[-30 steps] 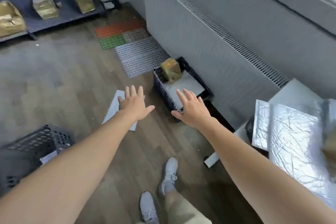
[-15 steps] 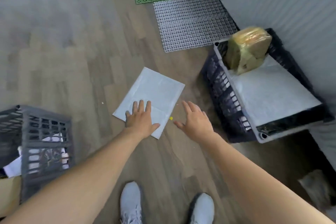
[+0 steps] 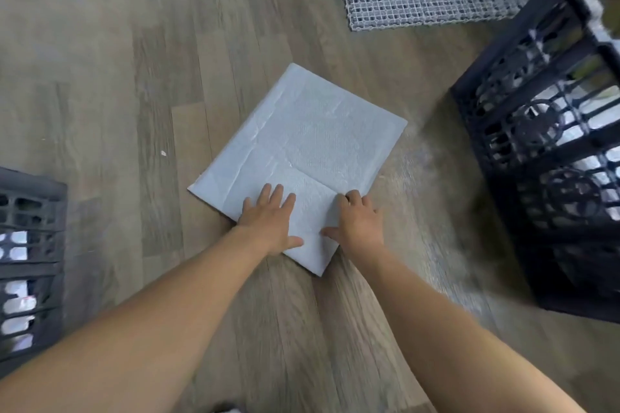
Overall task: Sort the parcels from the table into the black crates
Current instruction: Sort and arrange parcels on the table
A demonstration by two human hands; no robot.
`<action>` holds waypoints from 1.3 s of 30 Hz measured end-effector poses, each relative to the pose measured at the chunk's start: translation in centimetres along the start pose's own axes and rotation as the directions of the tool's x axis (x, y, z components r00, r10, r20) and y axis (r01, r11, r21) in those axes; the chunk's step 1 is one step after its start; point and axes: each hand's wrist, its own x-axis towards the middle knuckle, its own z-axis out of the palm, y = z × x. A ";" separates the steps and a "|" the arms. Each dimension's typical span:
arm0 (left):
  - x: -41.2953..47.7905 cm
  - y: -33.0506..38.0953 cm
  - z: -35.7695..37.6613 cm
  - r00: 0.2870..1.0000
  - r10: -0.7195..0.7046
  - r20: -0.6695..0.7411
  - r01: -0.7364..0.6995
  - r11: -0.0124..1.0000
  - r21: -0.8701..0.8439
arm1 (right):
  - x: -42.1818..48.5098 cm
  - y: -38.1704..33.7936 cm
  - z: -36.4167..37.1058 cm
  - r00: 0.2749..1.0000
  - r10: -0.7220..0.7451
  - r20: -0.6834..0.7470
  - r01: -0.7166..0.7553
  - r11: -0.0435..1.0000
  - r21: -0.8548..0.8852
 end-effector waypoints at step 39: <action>-31.6 3.9 -32.7 0.615 0.433 -0.659 -0.394 0.893 0.219 | -20.9 -0.5 -45.3 0.968 0.252 0.018 -0.179 0.634 0.753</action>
